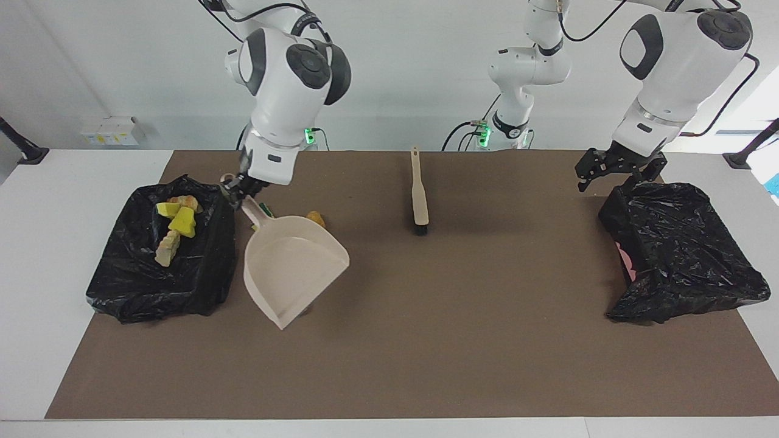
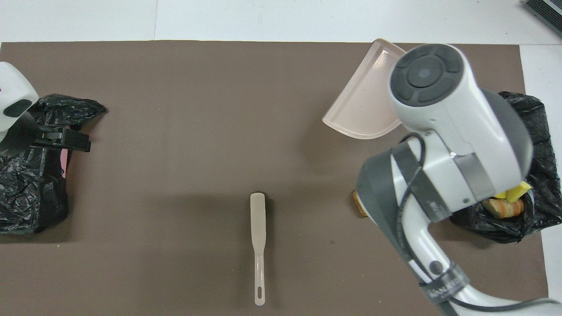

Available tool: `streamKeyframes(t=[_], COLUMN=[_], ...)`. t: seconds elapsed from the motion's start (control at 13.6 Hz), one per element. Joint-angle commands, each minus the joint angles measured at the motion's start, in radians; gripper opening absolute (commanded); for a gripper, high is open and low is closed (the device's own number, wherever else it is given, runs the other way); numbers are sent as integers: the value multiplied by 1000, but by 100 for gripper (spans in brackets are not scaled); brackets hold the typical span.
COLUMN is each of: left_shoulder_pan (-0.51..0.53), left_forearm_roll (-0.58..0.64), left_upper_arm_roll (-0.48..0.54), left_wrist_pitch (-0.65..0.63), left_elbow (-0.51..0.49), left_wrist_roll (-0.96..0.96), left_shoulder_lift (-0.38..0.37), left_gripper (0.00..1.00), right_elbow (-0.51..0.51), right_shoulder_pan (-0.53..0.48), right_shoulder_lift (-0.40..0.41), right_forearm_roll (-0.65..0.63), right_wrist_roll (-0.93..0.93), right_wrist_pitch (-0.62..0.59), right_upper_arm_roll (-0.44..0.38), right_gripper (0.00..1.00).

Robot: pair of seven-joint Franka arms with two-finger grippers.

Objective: Sweep and dump trash in bin
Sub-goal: 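Bring the empty dustpan back and set it down with the right gripper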

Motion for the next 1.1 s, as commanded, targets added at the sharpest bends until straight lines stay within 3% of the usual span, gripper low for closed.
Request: streamKeyframes(t=[0.0,0.22,0.44,0.73,1.03], left_shoulder_pan=[10,8,10,10,8], left_forearm_roll=[17,17,17,17,17], left_upper_arm_roll=[-7,-7,-7,-7,-7], left_wrist_pitch=[-10,-8,-7,-5,-1], left_elbow=[-36,-42,-56,-65,-71], left_wrist_roll=[12,12,14,14,14], left_shoulder_lift=[-31,-36,-44,-50,-51], left_gripper=[100,100,100,100,100], right_elbow=[218,355,369,403,403], right_shoulder_pan=[22,118,134,203,227], right_shoulder_lift=[146,280,346,450,480], right_forearm_roll=[146,230,384,420,485], right_wrist_roll=[221,567,778,938,960], right_wrist_pitch=[-50,-50,75,143,189], right_upper_arm_roll=[1,-1,2,10,15], right_gripper=[0,0,0,0,0])
